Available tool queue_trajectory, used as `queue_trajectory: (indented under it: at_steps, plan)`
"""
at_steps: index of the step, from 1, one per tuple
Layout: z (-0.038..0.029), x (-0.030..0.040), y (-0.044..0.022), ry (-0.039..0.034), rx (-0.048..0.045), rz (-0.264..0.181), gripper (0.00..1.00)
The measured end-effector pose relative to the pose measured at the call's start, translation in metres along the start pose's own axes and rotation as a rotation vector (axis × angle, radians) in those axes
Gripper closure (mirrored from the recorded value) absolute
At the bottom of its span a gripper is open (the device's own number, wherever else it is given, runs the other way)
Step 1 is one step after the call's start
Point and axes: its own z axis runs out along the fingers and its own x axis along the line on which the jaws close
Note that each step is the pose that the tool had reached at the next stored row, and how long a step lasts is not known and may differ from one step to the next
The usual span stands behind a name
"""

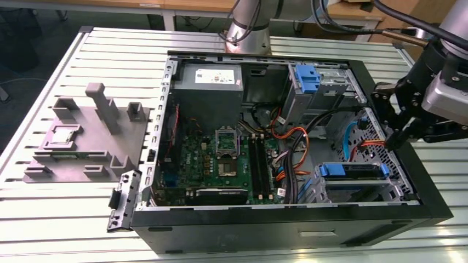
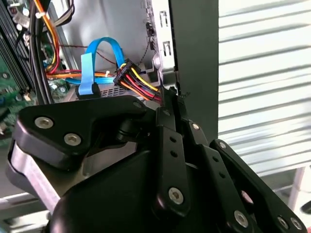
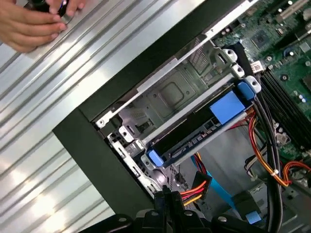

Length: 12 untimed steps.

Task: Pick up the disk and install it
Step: 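Insert the first disk wire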

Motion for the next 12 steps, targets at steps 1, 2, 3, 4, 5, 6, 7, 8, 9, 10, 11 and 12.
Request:
queue_trajectory:
  at_steps: [1,2,3,4,5,6,7,8,9,10,11,12]
  plan:
    - [0.0000,0.0000,0.0000,0.0015,-0.0018,0.018,0.83]
    - [0.0001,0.0000,0.0000,0.0029,-0.0034,0.036,0.83]
    - [0.0001,0.0000,0.0000,0.0044,-0.0053,0.053,0.83]
    - [0.0001,0.0000,0.0001,0.0058,-0.0070,0.071,0.83]
    - [0.0001,0.0000,0.0001,0.0073,-0.0088,0.089,0.83]
    - [0.0001,-0.0004,0.0003,0.0088,-0.0105,0.106,0.83]
    - [-0.0002,-0.0019,0.0016,0.0093,-0.0112,0.111,0.83]
    - [-0.0004,-0.0035,0.0030,0.0093,-0.0112,0.112,0.83]
    - [-0.0005,-0.0045,0.0039,0.0092,-0.0111,0.112,0.83]
    - [-0.0006,-0.0047,0.0041,0.0092,-0.0111,0.112,0.83]
    - [-0.0005,-0.0047,0.0041,0.0097,-0.0116,0.118,0.83]
    - [-0.0005,-0.0048,0.0041,0.0109,-0.0131,0.133,0.83]
